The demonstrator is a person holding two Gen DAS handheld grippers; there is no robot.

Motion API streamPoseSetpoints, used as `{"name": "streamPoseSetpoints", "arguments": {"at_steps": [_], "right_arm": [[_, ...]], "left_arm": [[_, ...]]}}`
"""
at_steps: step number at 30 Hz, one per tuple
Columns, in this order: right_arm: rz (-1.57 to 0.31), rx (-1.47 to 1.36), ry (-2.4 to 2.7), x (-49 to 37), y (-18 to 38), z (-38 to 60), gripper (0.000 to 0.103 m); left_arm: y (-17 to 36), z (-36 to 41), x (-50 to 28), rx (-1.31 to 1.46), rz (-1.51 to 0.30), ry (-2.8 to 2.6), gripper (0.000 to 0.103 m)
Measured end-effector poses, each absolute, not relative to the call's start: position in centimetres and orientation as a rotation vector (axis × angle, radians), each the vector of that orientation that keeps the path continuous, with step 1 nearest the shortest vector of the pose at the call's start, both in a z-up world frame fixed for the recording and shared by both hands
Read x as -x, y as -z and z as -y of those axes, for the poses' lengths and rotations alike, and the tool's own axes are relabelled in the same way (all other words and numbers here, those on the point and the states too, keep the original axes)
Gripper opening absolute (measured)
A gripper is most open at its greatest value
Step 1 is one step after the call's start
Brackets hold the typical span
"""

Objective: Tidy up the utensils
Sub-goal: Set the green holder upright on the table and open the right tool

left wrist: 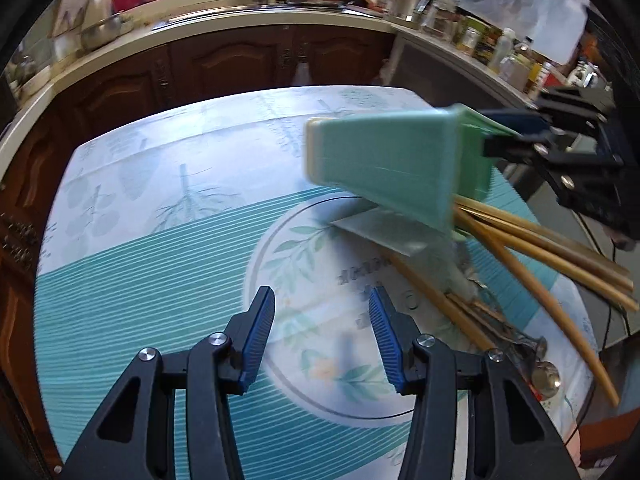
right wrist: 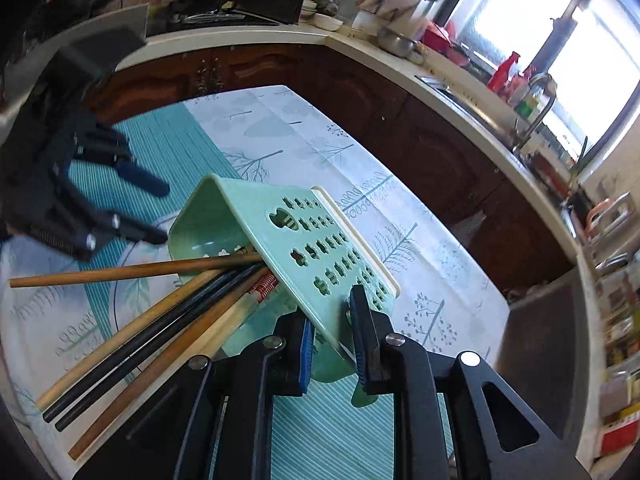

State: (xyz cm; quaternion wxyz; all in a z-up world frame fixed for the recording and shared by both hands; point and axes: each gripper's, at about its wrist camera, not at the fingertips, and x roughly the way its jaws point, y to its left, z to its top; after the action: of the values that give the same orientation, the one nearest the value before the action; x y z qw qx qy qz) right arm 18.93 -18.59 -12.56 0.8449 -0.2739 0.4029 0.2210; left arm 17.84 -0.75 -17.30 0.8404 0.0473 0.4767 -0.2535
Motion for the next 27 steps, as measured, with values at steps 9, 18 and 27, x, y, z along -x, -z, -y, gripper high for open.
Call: {"name": "streamPoseSetpoints", "arguments": {"at_steps": [9,18,27], "right_arm": [[-0.976,0.407,-0.539,-24.9,9.9,21.9,0.017],[-1.11,0.251,-0.617,-32.6,9.2,23.8,0.015],[-1.225,0.043,-0.616,-39.1,14.2,26.8,0.011]], "left_arm": [[14.4,3.8,-19.9,-0.073,-0.887,0.594,0.047],[11.9,3.7,-24.6,0.042,-0.864,0.56,0.047],[13.7,2.6,-27.8,0.171,-0.923,0.471,0.047]]}}
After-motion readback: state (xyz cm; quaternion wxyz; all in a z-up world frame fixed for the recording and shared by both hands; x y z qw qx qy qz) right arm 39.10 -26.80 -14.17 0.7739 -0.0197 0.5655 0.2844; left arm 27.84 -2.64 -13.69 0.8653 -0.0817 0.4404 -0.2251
